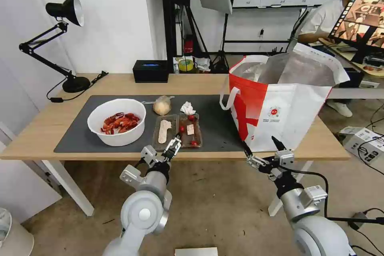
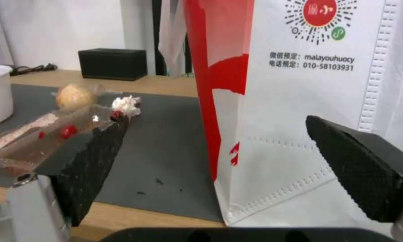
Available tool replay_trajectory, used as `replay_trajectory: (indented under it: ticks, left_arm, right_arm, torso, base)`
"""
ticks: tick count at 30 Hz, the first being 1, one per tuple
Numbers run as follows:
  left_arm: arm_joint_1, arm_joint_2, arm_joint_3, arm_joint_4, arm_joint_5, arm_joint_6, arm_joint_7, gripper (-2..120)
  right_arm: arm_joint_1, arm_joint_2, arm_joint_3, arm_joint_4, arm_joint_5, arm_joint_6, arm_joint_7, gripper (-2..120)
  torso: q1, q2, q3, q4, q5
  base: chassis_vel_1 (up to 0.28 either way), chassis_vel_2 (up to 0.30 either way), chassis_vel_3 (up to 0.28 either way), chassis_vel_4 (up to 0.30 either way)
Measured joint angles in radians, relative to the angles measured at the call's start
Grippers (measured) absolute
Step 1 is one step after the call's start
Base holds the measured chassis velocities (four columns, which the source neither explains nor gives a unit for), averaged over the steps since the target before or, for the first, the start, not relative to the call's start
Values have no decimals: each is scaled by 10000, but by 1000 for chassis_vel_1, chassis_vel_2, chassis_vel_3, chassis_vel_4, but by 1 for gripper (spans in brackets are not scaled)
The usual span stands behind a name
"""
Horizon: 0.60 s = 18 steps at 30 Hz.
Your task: Pick up the trash from the table and place it into the takeout bag.
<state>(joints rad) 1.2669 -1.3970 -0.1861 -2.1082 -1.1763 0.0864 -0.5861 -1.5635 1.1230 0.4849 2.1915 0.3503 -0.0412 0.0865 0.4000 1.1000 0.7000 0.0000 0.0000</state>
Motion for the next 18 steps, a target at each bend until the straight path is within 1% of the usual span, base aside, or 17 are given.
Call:
replay_trajectory:
  ticks: [18]
  left_arm:
    - [-353,-127,255,455,23,13,20,100]
  right_arm:
    - [12,24,-2,-164,-41,101,-10,100]
  torso:
    - [0,0,0,0,0]
  base:
    - [0,0,0,0]
